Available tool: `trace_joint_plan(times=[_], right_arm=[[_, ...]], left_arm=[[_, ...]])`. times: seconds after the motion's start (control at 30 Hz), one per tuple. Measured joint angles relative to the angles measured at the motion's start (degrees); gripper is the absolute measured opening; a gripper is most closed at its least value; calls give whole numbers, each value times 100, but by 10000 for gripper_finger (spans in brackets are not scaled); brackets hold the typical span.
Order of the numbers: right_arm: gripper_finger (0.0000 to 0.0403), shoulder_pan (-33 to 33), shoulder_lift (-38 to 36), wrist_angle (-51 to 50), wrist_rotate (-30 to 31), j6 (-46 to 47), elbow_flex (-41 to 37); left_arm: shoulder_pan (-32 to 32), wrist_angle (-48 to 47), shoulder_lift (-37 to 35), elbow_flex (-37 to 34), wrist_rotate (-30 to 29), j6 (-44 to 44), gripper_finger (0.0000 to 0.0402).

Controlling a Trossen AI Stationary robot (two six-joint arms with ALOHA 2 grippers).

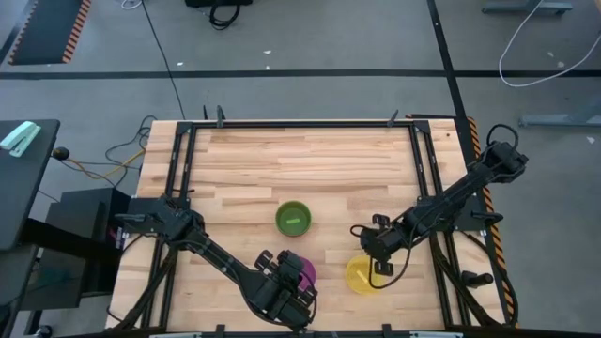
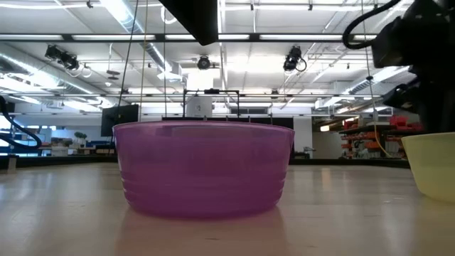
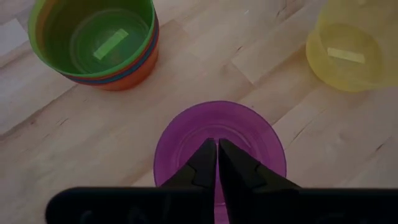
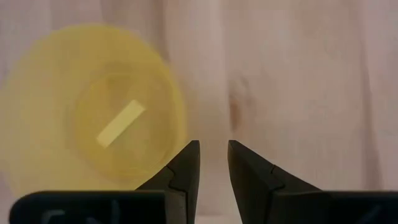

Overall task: Nest bowls inside each other
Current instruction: Stack the yellow bowl on top of the green bowl

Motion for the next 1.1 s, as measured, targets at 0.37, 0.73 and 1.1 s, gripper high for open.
trace_joint_plan(times=[0.37, 0.73, 1.1], right_arm=[[91, 452, -2, -38, 107, -175, 584], [92, 570, 449, -458, 472, -55, 656], [94, 496, 920, -381, 452, -199, 656]], left_arm=[[0, 2, 0, 0, -66, -5, 13], [-76, 57, 17, 0, -79, -112, 20], [-76, 57, 20, 0, -90, -113, 21]])
